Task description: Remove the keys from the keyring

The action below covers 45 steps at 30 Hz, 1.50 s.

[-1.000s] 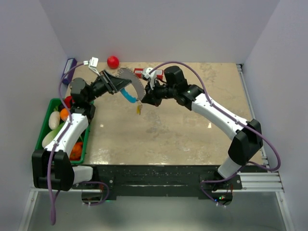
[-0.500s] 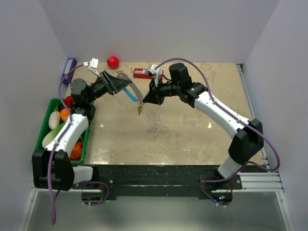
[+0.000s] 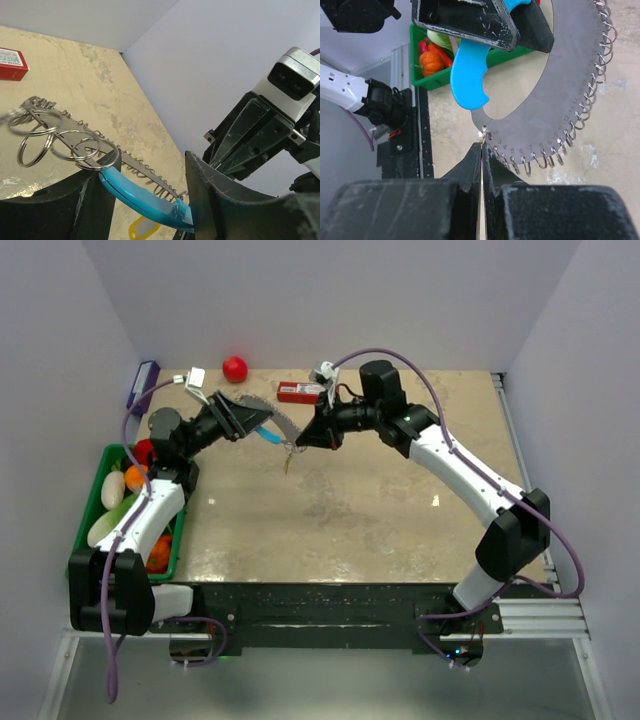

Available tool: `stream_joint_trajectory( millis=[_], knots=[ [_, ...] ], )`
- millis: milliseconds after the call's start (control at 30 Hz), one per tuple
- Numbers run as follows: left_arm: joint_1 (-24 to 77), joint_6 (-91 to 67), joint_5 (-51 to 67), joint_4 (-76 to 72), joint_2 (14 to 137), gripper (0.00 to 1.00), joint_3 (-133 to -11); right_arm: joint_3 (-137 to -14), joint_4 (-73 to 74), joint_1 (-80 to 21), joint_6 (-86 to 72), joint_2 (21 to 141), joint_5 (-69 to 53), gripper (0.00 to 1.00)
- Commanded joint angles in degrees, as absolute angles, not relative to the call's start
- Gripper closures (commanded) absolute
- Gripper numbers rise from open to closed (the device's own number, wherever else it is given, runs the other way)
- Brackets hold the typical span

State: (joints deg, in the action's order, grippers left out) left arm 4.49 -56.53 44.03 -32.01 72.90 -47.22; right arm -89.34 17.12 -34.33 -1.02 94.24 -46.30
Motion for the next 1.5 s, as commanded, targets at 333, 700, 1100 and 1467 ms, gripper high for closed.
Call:
stream_joint_trajectory(
  millis=[333, 700, 1100, 1467],
  knots=[
    [4.5, -57.4, 48.2, -39.4, 72.9, 0.26, -45.8, -94.1, 9.0, -33.5, -8.3, 89.7, -50.6, 1.00],
    [4.6, -62.4, 52.3, -47.8, 72.3, 0.10, -43.3, -97.8, 9.8, -33.3, -8.4, 90.5, -48.6, 1.00],
    [4.6, -66.4, 55.1, -55.3, 71.4, 0.01, -41.6, -99.1, 10.8, -32.2, -7.8, 90.6, -47.3, 1.00],
    [4.6, -53.3, 57.0, -44.7, 70.1, 0.01, -47.9, -96.9, 10.1, -31.5, -8.2, 89.1, -48.3, 1.00]
  ],
)
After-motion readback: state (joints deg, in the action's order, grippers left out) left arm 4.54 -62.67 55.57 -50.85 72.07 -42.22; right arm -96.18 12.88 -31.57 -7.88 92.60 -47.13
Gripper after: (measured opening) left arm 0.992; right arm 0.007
